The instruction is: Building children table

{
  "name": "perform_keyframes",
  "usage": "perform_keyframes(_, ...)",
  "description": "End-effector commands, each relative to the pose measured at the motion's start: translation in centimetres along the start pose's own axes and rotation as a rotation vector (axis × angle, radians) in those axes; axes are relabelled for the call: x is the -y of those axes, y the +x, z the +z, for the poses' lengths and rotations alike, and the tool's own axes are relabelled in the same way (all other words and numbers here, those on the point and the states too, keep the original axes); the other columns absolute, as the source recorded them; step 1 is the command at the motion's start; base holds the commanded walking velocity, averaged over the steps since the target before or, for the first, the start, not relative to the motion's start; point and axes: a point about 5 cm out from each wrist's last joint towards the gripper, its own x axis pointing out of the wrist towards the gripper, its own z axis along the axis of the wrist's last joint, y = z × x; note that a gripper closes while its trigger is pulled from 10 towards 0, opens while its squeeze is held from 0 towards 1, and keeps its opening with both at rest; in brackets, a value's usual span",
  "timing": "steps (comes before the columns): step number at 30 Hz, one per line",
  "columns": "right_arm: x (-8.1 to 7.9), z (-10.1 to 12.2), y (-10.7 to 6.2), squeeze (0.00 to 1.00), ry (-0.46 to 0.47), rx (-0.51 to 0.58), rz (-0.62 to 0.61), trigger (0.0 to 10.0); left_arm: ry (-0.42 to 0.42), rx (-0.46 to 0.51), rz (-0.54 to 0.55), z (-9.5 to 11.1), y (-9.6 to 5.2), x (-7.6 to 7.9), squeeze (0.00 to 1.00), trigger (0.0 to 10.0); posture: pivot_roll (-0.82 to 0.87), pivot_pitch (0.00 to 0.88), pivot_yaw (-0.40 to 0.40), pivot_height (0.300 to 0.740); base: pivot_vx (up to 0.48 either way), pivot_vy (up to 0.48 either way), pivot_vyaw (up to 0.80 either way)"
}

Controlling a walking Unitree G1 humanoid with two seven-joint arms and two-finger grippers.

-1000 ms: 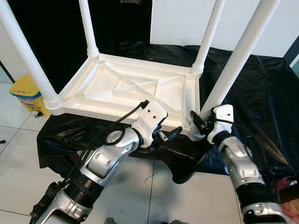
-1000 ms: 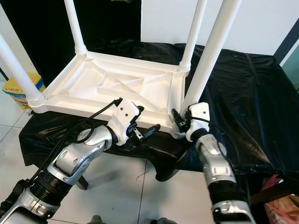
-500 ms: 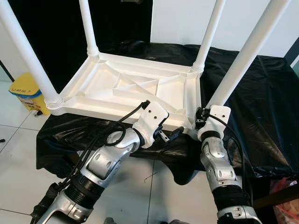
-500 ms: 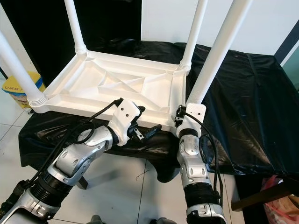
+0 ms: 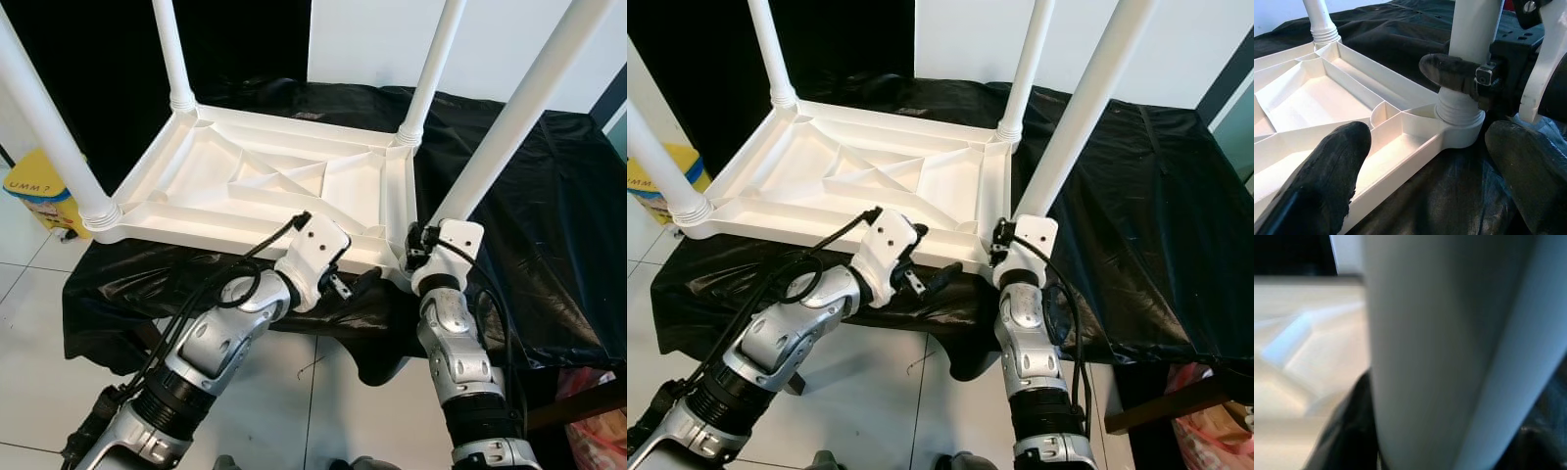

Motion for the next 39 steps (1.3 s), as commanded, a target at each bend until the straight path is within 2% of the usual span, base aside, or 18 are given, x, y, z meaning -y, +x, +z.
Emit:
perform_keyframes(1,0.7,-2.0,-0.6,0.00,-0.002,-0.095,-0.018,10.0,-0.010,-0.008,-0.080,-0.2,-0.1,0.7,0.00,10.0,0.00,0.119,-0.094,0.740,0.000,0.000,0.00)
perform_keyframes(2,0.7,-1.7,-0.6,1.00,-0.003,-0.080,-0.012,10.0,-0.011,-0.007,-0.078,-0.2,-0.1,0.7,0.00,10.0,0.00,0.118,-0.095,0.740,0.000,0.000,0.00)
perform_keyframes(10,1.2,-0.8,-0.9,1.00,0.002,-0.025,0.085,10.0,-0.010,-0.006,-0.074,-0.1,-0.1,0.7,0.00,10.0,0.00,0.116,-0.097,0.740,0.000,0.000,0.00)
perform_keyframes(11,2.0,-0.5,-0.9,1.00,-0.006,-0.005,0.155,10.0,-0.010,-0.005,-0.073,-0.1,-0.1,0.6,0.00,10.0,0.00,0.113,-0.099,0.740,0.000,0.000,0.00)
perform_keyframes(13,2.0,-0.5,-0.9,1.00,-0.006,-0.005,0.155,10.0,-0.010,-0.005,-0.073,-0.1,-0.1,0.6,0.00,10.0,0.00,0.113,-0.099,0.740,0.000,0.000,0.00)
perform_keyframes(14,2.8,-0.2,-0.9,1.00,-0.025,0.014,0.213,10.0,-0.010,-0.005,-0.072,-0.1,0.0,0.6,0.00,10.0,-0.01,0.111,-0.098,0.740,0.000,0.000,0.00)
perform_keyframes(15,2.8,-0.2,-0.9,1.00,-0.025,0.014,0.213,10.0,-0.010,-0.005,-0.072,-0.1,0.0,0.6,0.00,10.0,-0.01,0.111,-0.098,0.740,0.000,0.000,0.00)
perform_keyframes(17,4.1,0.5,-0.6,1.00,-0.071,0.030,0.347,10.0,-0.008,-0.004,-0.074,-0.1,0.1,0.5,0.00,10.0,-0.01,0.108,-0.090,0.740,0.000,0.000,0.00)
perform_keyframes(20,4.1,0.5,-0.6,1.00,-0.071,0.030,0.347,10.0,-0.008,-0.004,-0.074,-0.1,0.1,0.5,0.00,10.0,-0.01,0.108,-0.090,0.740,0.000,0.000,0.00)
perform_keyframes(21,4.4,0.8,-0.4,0.00,-0.104,0.034,0.411,10.0,-0.005,-0.004,-0.077,0.0,0.1,0.5,0.00,10.0,-0.02,0.105,-0.086,0.740,0.000,0.000,0.00)
perform_keyframes(22,4.4,1.1,-0.1,0.00,-0.133,0.029,0.492,10.0,0.000,-0.005,-0.083,0.0,0.2,0.4,0.00,10.0,-0.02,0.100,-0.079,0.740,0.000,0.000,0.00)
perform_keyframes(23,4.4,1.1,-0.1,0.00,-0.133,0.029,0.492,10.0,0.000,-0.005,-0.083,0.0,0.2,0.4,0.00,10.0,-0.02,0.100,-0.079,0.740,0.000,0.000,0.00)
perform_keyframes(24,4.2,1.3,0.3,0.00,-0.163,0.024,0.559,10.0,0.005,-0.004,-0.089,0.0,0.2,0.4,0.00,10.0,-0.02,0.096,-0.076,0.740,0.000,0.000,0.00)
perform_keyframes(26,4.0,1.4,0.6,0.00,-0.184,0.015,0.605,10.0,0.008,-0.004,-0.092,0.1,0.3,0.4,0.00,10.0,-0.02,0.094,-0.073,0.740,0.000,0.000,0.00)
perform_keyframes(34,2.5,1.0,1.8,0.00,-0.261,-0.023,0.745,10.0,0.018,-0.002,-0.098,0.2,0.3,0.2,0.00,10.0,-0.01,0.088,-0.067,0.740,0.000,0.000,0.00)
perform_keyframes(36,2.5,1.0,1.8,0.00,-0.261,-0.023,0.745,10.0,0.018,-0.002,-0.098,0.2,0.3,0.2,0.00,10.0,-0.01,0.088,-0.067,0.740,0.000,0.000,0.00)
perform_keyframes(37,2.3,0.8,2.0,0.00,-0.265,-0.031,0.757,0.0,0.019,-0.003,-0.099,0.2,0.3,0.2,0.00,10.0,0.00,0.088,-0.068,0.740,0.000,0.000,0.00)
perform_keyframes(39,2.2,0.7,2.1,0.00,-0.269,-0.035,0.769,0.0,0.020,-0.003,-0.097,0.2,0.3,0.2,0.00,10.0,0.00,0.088,-0.069,0.740,0.000,0.000,0.00)
